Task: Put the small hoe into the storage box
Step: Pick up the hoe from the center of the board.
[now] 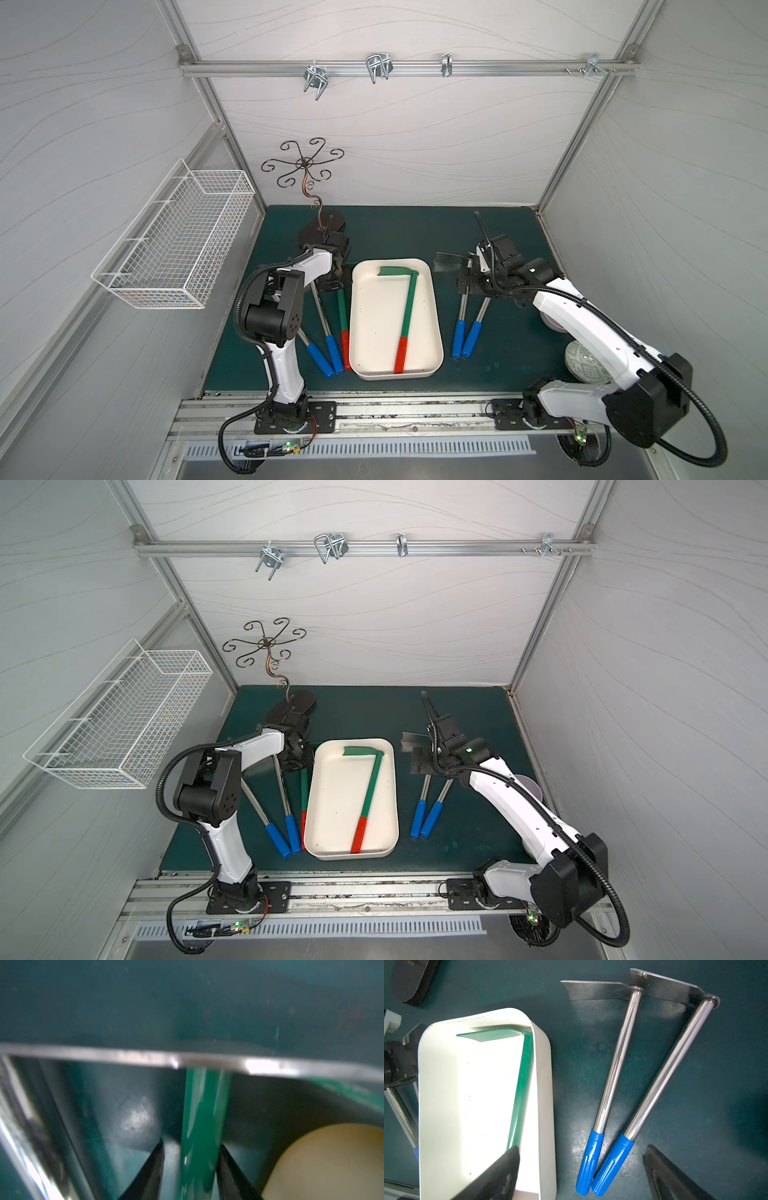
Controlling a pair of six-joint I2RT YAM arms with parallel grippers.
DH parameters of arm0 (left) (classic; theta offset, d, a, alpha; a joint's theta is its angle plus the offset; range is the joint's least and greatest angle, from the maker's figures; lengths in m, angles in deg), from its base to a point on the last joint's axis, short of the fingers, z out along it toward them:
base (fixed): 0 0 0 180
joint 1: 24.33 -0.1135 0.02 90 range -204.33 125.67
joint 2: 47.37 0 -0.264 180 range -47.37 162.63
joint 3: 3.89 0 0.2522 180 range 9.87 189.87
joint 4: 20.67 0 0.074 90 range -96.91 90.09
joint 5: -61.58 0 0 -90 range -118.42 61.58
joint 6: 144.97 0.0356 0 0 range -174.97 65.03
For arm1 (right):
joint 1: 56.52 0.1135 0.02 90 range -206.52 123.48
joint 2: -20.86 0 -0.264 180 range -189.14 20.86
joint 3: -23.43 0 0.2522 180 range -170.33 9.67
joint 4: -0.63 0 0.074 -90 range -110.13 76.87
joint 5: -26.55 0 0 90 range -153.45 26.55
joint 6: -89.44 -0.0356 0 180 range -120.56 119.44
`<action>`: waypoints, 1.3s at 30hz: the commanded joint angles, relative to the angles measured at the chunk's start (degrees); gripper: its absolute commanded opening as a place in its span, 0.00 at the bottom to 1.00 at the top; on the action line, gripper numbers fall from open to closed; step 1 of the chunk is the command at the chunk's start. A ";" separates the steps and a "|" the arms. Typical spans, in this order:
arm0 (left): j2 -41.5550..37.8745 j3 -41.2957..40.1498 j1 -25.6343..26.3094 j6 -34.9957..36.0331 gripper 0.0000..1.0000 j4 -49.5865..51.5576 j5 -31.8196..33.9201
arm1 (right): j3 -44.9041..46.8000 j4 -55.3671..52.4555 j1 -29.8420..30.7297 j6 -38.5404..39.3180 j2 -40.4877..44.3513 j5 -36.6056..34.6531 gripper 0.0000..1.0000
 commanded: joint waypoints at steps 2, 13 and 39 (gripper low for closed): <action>2.26 3.22 0.09 -0.52 0.40 0.25 -0.52 | 0.64 -0.06 1.16 -0.45 -0.81 -0.06 0.93; 3.85 4.37 0.07 -0.37 0.33 1.36 -1.05 | 0.16 -0.94 1.34 -0.30 -0.67 -0.44 0.93; -1.37 10.83 0.07 2.01 0.00 12.17 -1.09 | 1.32 -0.59 1.83 0.14 0.82 1.61 0.87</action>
